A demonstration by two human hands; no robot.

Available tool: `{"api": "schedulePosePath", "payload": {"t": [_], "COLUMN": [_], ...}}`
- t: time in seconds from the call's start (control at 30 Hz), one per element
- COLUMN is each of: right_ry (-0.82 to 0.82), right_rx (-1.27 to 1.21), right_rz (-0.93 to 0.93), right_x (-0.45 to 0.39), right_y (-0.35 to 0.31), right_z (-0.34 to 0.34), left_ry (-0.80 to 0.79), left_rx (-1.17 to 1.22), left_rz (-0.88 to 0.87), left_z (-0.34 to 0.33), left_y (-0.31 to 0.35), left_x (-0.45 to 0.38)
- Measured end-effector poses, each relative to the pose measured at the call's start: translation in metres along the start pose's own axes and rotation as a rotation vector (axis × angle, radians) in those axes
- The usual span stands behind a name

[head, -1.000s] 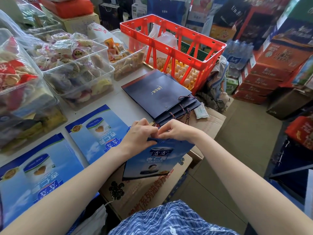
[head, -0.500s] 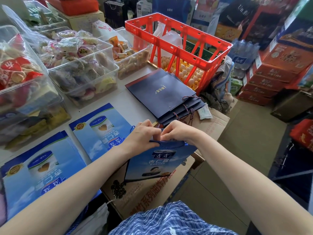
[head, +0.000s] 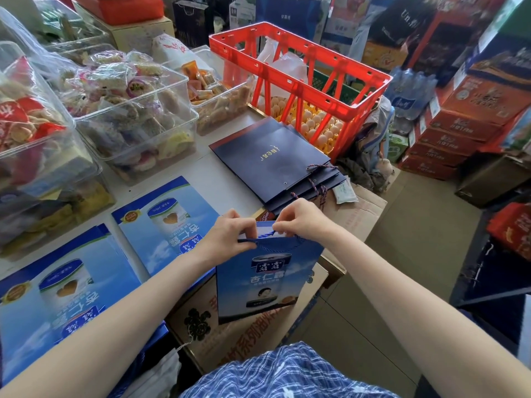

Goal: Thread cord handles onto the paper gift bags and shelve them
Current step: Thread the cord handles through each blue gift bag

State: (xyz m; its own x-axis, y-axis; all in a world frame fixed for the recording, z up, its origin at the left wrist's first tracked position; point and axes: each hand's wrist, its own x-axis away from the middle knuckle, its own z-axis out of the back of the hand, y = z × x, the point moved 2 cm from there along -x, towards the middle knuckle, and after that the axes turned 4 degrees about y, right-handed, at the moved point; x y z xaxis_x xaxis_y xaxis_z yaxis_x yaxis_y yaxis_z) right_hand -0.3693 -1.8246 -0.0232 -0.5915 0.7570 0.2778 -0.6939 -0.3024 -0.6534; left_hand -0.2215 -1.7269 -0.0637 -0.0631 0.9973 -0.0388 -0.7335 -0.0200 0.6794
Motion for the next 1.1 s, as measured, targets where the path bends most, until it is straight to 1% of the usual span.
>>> {"api": "schedulePosePath", "payload": {"t": [0.07, 0.17, 0.2, 0.23, 0.27, 0.37, 0.4, 0.43, 0.5, 0.53, 0.57, 0.63, 0.67, 0.73, 0.77, 0.87, 0.9, 0.97, 1.1], "right_ry": [0.055, 0.243, 0.263, 0.230, 0.153, -0.126, -0.200, -0.259, -0.313, -0.322, -0.333, -0.342, -0.314, -0.199, -0.133, 0.021, 0.050, 0.089, 0.216], "right_rx": [0.045, 0.000, 0.019, 0.064, 0.124, 0.252, 0.252, 0.243, 0.234, 0.217, 0.174, -0.016, -0.152, -0.443, -0.590, -0.935, -1.003, -1.062, -1.086], "right_rz": [0.045, 0.060, 0.068, 0.081, 0.098, 0.074, 0.036, -0.002, -0.039, -0.049, -0.063, -0.080, -0.074, -0.071, -0.088, -0.121, -0.113, -0.092, -0.029], "right_x": [-0.002, -0.008, -0.010, -0.012, -0.013, -0.011, -0.009, -0.008, -0.005, -0.004, -0.004, -0.002, -0.001, -0.001, -0.001, -0.003, -0.004, -0.007, -0.014], "right_y": [-0.001, 0.005, 0.006, 0.007, 0.005, 0.006, 0.007, 0.009, 0.013, 0.015, 0.018, 0.021, 0.021, 0.019, 0.017, 0.014, 0.013, 0.014, 0.012], "right_z": [0.006, 0.024, 0.028, 0.028, 0.024, 0.001, -0.005, -0.009, -0.011, -0.010, -0.010, -0.012, -0.014, -0.018, -0.019, -0.013, -0.008, 0.005, 0.040], "left_ry": [-0.023, -0.048, -0.057, -0.075, -0.088, -0.102, -0.069, -0.003, 0.191, 0.266, 0.279, 0.168, 0.124, 0.125, 0.143, 0.139, 0.119, 0.063, -0.058], "left_rx": [-0.037, -0.146, -0.152, -0.152, -0.151, -0.136, -0.088, 0.002, 0.200, 0.231, 0.203, 0.146, 0.165, 0.204, 0.181, 0.022, -0.031, -0.089, 0.000], "left_rz": [-0.008, -0.046, -0.056, -0.068, -0.076, -0.107, -0.119, -0.097, 0.060, 0.147, 0.219, 0.329, 0.369, 0.416, 0.427, 0.433, 0.433, 0.440, 0.391], "left_z": [0.001, 0.003, 0.004, 0.005, 0.005, 0.005, 0.005, 0.008, 0.018, 0.022, 0.025, 0.024, 0.021, 0.018, 0.017, 0.014, 0.012, 0.009, 0.006], "left_y": [-0.001, -0.008, -0.011, -0.014, -0.015, -0.015, -0.014, -0.012, -0.013, -0.017, -0.021, -0.026, -0.027, -0.022, -0.019, -0.010, -0.007, -0.002, 0.002], "left_x": [-0.001, 0.002, 0.004, 0.006, 0.007, 0.015, 0.019, 0.022, 0.028, 0.030, 0.031, 0.032, 0.032, 0.026, 0.023, 0.012, 0.009, 0.006, 0.004]}}
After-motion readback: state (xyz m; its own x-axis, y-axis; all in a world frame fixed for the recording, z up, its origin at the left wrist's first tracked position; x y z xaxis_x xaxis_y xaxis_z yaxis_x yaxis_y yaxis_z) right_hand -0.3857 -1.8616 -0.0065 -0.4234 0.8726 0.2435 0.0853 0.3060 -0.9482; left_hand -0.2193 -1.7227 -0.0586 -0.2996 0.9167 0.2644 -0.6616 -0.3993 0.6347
